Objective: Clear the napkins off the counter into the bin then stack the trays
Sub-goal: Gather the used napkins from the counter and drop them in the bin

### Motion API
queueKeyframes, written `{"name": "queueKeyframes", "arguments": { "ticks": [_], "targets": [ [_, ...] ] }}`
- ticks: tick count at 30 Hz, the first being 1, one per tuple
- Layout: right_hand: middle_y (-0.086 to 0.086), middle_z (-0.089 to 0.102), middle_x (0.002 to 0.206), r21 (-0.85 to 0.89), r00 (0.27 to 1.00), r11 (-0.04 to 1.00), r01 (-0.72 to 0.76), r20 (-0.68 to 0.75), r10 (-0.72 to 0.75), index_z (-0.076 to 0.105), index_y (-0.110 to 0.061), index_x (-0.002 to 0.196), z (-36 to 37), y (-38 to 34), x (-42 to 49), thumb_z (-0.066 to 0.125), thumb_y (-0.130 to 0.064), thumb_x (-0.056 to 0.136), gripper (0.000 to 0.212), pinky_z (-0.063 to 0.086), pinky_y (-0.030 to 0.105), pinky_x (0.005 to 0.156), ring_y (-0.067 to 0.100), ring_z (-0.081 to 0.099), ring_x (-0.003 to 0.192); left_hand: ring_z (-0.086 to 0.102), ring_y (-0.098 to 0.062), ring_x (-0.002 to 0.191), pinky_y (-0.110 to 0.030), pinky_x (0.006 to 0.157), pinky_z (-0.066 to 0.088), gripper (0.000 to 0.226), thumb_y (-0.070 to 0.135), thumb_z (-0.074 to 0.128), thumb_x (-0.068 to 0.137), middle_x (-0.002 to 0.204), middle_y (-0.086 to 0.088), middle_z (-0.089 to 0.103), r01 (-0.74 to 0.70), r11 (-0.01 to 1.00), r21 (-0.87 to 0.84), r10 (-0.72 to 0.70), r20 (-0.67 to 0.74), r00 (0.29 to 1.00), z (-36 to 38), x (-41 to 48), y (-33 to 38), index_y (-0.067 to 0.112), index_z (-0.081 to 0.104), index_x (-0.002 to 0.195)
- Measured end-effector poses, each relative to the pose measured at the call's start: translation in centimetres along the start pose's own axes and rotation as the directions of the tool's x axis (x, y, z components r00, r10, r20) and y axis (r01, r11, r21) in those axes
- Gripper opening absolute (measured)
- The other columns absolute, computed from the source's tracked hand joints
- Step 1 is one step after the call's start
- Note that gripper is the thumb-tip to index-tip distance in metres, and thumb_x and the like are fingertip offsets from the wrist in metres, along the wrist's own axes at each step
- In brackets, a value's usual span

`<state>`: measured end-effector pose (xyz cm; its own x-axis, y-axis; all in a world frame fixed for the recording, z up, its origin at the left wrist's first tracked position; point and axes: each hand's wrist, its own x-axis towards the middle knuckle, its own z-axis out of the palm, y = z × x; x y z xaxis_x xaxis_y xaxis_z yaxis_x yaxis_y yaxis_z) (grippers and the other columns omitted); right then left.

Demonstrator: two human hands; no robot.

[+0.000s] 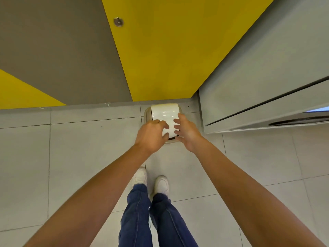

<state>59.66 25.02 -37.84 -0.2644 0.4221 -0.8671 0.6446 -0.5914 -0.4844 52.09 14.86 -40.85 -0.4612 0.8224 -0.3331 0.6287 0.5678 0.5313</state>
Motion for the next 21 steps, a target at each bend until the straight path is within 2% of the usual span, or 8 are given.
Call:
{"name": "queueKeyframes", "arguments": {
  "ticks": [4,8,11,13,16,18,21],
  "targets": [
    [0.009,0.049,0.136,-0.023,0.997,0.997,0.079,0.012,-0.079,0.052,-0.013,0.129,0.1,-3.0,-5.4,0.037,-0.045,0.097,0.047,0.04,0.036,0.099,0.024,0.048,0.122,0.054,-0.022,0.108,-0.032,0.086,0.045,0.032,0.026,0.058,0.087,0.112,-0.004,0.065,0.029,0.998,-0.065,-0.035,-0.109,0.993,-5.5,-2.7,2.5,0.018,0.062,0.118],
    [0.014,0.056,0.127,-0.156,0.976,0.965,0.212,-0.015,-0.217,0.055,-0.011,0.123,0.5,-5.7,-10.2,0.038,-0.042,0.097,0.044,0.044,0.036,0.092,0.025,0.054,0.109,0.056,-0.021,0.11,-0.034,0.088,0.047,0.037,0.027,0.06,0.087,0.118,-0.003,0.062,0.043,0.987,-0.154,-0.077,-0.218,0.973,-10.7,-5.3,4.5,0.019,0.057,0.123],
    [0.012,0.059,0.122,-0.22,0.931,0.909,0.353,-0.012,-0.365,0.056,-0.013,0.12,1.1,-7.7,-13.5,0.038,-0.041,0.097,0.041,0.043,0.042,0.098,0.026,0.056,0.109,0.055,-0.019,0.112,-0.034,0.088,0.047,0.043,0.027,0.062,0.085,0.122,-0.003,0.06,0.013,0.98,-0.197,-0.072,-0.294,0.953,-14.5,-7.1,5.3,0.02,0.053,0.126],
    [0.008,0.06,0.119,-0.253,0.881,0.852,0.458,0.0,-0.474,0.057,-0.015,0.115,1.6,-9.0,-15.7,0.04,-0.04,0.097,0.035,0.042,0.041,0.096,0.023,0.056,0.105,0.055,-0.018,0.112,-0.033,0.087,0.046,0.044,0.026,0.062,0.084,0.122,-0.002,0.059,-0.003,0.977,-0.213,-0.073,-0.349,0.934,-17.3,-8.2,5.7,0.02,0.052,0.126],
    [0.002,0.06,0.117,-0.299,0.784,0.739,0.604,0.056,-0.618,0.058,-0.017,0.111,2.8,-11.0,-18.5,0.044,-0.034,0.097,0.026,0.041,0.032,0.087,0.017,0.054,0.104,0.055,-0.018,0.112,-0.033,0.088,0.046,0.041,0.028,0.063,0.084,0.121,-0.001,0.059,-0.039,0.97,-0.241,-0.073,-0.439,0.895,-21.6,-9.7,5.9,0.021,0.053,0.123],
    [-0.002,0.06,0.106,-0.316,0.717,0.664,0.678,0.086,-0.691,0.059,-0.013,0.112,3.8,-12.7,-20.2,0.046,-0.032,0.097,0.028,0.04,0.021,0.075,0.01,0.053,0.093,0.056,-0.016,0.111,-0.033,0.089,0.046,0.039,0.03,0.063,0.084,0.119,0.002,0.06,-0.056,0.969,-0.242,-0.071,-0.483,0.873,-24.6,-10.4,5.8,0.023,0.053,0.122],
    [-0.007,0.058,0.09,-0.315,0.614,0.56,0.767,0.105,-0.782,0.061,-0.013,0.105,5.9,-15.6,-22.7,0.049,-0.029,0.096,0.021,0.037,0.004,0.062,0.001,0.051,0.079,0.056,-0.012,0.108,-0.03,0.089,0.046,0.036,0.029,0.063,0.084,0.116,0.004,0.061,-0.092,0.967,-0.238,-0.052,-0.537,0.842,-29.3,-11.4,5.3,0.023,0.055,0.119]
  ]
}}
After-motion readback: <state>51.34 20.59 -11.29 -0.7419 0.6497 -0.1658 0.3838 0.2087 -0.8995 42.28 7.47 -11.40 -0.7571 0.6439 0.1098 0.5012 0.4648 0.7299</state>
